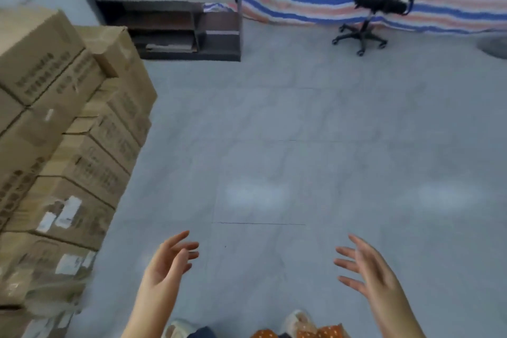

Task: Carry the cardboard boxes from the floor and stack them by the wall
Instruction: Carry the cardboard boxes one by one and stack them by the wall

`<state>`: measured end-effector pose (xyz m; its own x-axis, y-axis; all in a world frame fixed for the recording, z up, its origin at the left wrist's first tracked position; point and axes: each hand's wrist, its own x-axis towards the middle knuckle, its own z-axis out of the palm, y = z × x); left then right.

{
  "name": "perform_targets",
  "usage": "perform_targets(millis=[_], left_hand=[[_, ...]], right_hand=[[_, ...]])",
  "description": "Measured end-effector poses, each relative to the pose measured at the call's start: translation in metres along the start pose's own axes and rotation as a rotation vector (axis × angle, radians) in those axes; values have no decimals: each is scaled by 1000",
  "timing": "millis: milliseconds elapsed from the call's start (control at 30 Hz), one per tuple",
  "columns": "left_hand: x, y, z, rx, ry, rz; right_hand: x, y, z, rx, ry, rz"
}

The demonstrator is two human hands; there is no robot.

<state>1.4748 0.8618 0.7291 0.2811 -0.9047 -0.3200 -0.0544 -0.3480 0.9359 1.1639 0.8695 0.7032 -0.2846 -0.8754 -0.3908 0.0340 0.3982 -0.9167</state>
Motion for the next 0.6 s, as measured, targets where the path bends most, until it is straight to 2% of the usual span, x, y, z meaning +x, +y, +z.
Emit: perform_targets(millis=[133,267,433,600], left_hand=[[-1,16,118,61,-232,49],[-7,34,215,163,-458,97],[-7,48,310,258,-676,134],[6,56,391,340,-808,134]], right_hand=[[0,9,-102,48,205,14],[-13,15,-174,119,436,29],[-26,31,-233,219,682,102],[-7,41,-265,317,851,160]])
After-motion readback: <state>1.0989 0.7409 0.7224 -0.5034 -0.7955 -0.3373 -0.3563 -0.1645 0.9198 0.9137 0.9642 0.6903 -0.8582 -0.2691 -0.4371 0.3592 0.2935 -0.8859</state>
